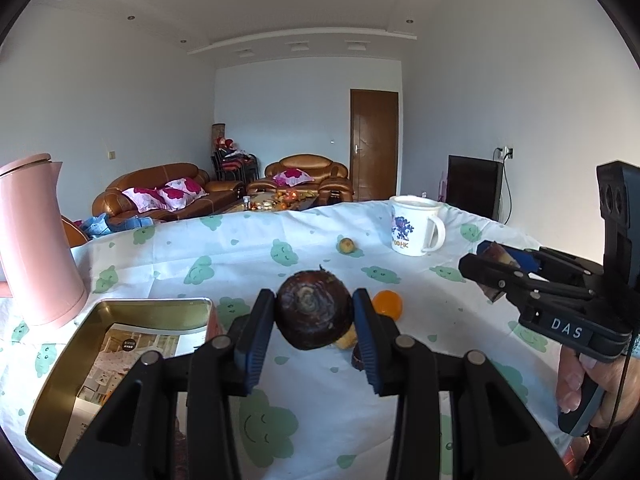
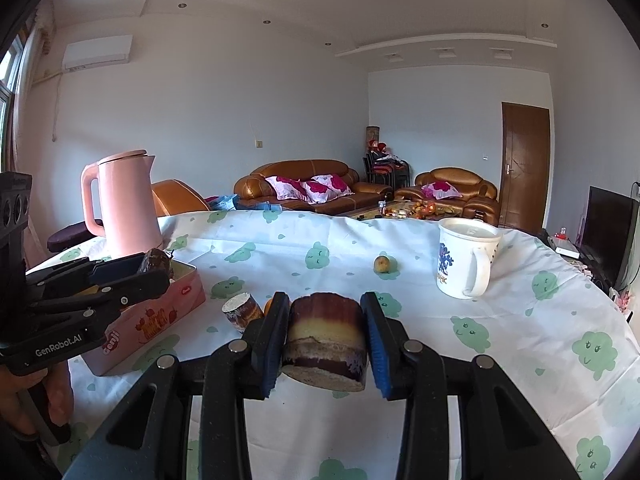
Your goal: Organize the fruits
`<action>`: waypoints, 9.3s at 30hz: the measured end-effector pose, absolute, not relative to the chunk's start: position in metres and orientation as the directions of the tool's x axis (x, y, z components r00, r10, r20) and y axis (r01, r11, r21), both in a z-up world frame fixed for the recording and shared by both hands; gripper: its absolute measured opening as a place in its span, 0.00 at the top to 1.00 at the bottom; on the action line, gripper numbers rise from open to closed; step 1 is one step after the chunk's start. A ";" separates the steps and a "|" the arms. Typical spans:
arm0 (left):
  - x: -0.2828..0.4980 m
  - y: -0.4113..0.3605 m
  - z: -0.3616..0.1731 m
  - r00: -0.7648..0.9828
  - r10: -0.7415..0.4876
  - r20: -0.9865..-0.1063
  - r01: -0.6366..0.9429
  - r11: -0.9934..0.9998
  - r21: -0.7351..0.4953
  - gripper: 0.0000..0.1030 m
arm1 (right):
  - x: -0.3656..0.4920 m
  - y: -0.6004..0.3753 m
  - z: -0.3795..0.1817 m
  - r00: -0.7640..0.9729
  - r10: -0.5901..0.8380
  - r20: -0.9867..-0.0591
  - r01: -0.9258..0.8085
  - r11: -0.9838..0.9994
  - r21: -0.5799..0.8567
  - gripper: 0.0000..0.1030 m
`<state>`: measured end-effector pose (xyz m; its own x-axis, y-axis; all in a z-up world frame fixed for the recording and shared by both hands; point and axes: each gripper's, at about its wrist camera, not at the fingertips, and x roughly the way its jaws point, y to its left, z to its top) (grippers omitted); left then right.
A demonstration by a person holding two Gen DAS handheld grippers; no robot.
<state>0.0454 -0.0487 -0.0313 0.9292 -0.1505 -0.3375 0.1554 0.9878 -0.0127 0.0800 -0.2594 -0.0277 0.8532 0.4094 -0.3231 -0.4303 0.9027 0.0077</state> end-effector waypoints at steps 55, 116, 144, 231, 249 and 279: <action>0.037 0.010 -0.033 0.931 -0.033 -0.364 0.022 0.999 -0.034 0.60 | 0.083 -0.173 -0.025 0.759 0.530 -0.378 -0.592 0.804 -0.062 0.62; 0.060 0.119 -0.056 0.805 0.090 -0.587 -0.120 0.993 -0.013 0.60 | 0.130 -0.008 -0.039 0.541 0.625 -0.563 -0.768 0.640 -0.028 0.62; 0.071 0.114 -0.064 0.768 0.087 -0.635 -0.098 0.995 0.018 0.59 | 0.140 -0.006 -0.056 0.494 0.609 -0.621 -0.769 0.639 0.014 0.62; 0.131 -0.092 -0.066 0.717 -0.222 -0.661 0.251 0.967 -0.051 0.73 | 0.144 -0.246 -0.053 0.723 0.355 -0.593 -0.384 0.920 0.082 0.56; 0.114 -0.083 -0.054 0.787 -0.219 -0.577 0.229 0.972 -0.057 0.73 | 0.134 -0.249 -0.046 0.748 0.391 -0.536 -0.410 0.908 0.091 0.56; 0.096 -0.077 -0.043 0.855 -0.197 -0.479 0.205 0.978 -0.035 0.73 | 0.119 -0.253 -0.038 0.788 0.416 -0.453 -0.429 0.900 0.079 0.56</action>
<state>0.0957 -0.0769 -0.0431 0.8554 -0.1969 -0.4791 0.2053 0.9781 -0.0354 0.1192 -0.2526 -0.0382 0.7885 0.4157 -0.4534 -0.4287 0.8999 0.0794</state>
